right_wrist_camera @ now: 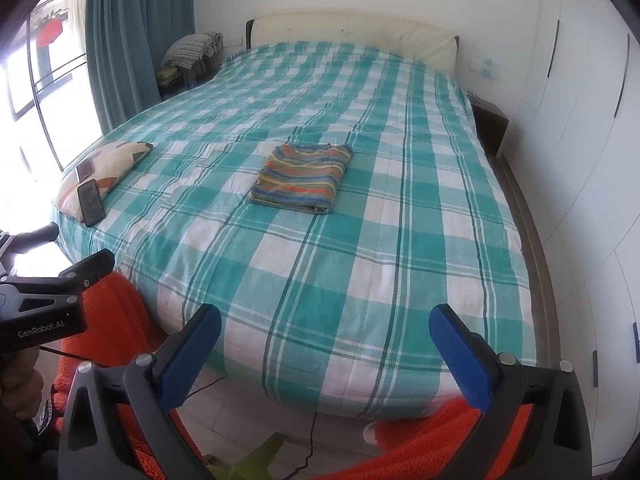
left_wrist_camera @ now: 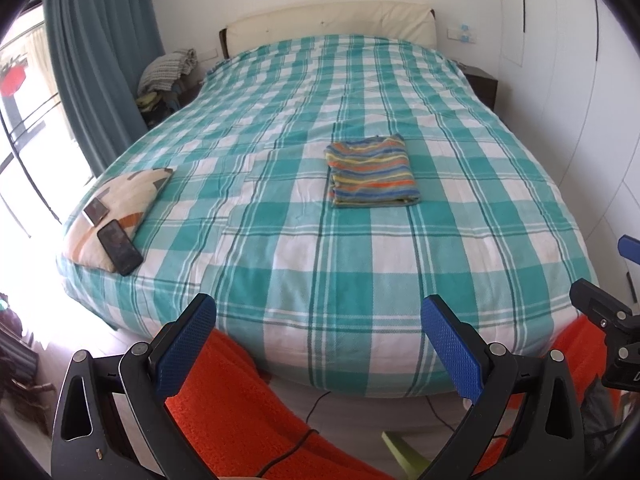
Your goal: Fold small clothes
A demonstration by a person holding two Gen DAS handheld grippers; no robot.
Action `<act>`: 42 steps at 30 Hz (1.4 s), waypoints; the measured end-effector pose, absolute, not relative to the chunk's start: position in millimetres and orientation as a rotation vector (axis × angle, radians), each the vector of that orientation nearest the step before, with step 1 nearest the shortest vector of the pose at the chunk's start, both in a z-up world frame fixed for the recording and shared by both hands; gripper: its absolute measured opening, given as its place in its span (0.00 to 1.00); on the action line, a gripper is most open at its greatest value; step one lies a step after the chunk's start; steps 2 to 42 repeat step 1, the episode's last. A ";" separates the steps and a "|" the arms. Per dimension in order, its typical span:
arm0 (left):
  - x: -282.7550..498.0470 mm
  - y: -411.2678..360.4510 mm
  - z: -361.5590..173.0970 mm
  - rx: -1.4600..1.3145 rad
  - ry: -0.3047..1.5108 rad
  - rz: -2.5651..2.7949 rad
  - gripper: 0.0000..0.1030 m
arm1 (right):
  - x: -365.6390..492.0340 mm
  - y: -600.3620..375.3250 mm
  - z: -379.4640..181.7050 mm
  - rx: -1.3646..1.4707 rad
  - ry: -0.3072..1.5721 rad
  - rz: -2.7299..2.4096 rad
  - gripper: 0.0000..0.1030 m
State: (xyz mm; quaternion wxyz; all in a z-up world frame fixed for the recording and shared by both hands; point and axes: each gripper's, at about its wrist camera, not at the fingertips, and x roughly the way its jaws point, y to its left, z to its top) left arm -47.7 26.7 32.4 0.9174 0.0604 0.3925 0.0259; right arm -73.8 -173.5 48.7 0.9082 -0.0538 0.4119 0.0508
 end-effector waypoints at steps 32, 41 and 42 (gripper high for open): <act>-48.0 24.8 32.6 0.135 0.803 0.053 0.99 | -72.8 -173.8 48.4 -0.109 0.854 0.103 0.99; -48.0 24.8 32.6 0.135 0.803 0.053 0.99 | -72.8 -173.8 48.4 -0.109 0.854 0.103 0.99; -48.0 24.8 32.6 0.135 0.803 0.053 0.99 | -72.8 -173.8 48.4 -0.109 0.854 0.103 0.99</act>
